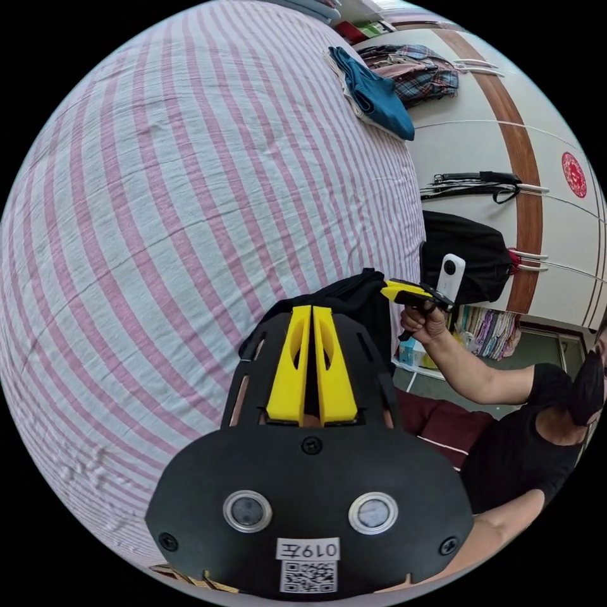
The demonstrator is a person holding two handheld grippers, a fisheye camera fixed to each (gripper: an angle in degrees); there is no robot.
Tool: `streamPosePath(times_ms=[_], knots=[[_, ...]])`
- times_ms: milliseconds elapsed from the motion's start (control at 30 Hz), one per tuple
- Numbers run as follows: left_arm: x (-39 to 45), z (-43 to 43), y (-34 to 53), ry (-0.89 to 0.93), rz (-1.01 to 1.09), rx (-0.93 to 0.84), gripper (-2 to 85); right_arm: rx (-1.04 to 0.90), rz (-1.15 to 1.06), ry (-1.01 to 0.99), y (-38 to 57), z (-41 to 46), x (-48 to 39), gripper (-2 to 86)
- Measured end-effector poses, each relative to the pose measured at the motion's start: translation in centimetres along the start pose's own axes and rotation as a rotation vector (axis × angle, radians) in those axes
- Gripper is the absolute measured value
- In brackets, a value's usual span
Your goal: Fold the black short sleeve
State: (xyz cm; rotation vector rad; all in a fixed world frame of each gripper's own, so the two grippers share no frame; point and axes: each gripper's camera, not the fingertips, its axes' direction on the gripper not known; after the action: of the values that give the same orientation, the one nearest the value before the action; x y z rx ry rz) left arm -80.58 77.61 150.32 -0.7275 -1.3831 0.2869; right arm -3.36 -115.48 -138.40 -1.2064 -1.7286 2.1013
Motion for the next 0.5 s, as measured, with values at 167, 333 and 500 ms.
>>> streamPosePath(times_ms=[167, 333, 500], knots=[[0.5, 1.3, 1.7, -0.026, 0.024, 0.101, 1.0, 0.034, -0.023, 0.037, 1.1, -0.3, -1.3, -0.5], [-0.6, 1.9, 3.6, 0.005, -0.045, 0.205, 0.8, 0.086, -0.01, 0.072, 2.6, -1.1, -1.9, -0.5], [0.1, 3.4, 3.9, -0.061, -0.076, 0.229, 0.7, 0.09, 0.045, 0.101, 3.2, -0.5, -1.2, -0.5]])
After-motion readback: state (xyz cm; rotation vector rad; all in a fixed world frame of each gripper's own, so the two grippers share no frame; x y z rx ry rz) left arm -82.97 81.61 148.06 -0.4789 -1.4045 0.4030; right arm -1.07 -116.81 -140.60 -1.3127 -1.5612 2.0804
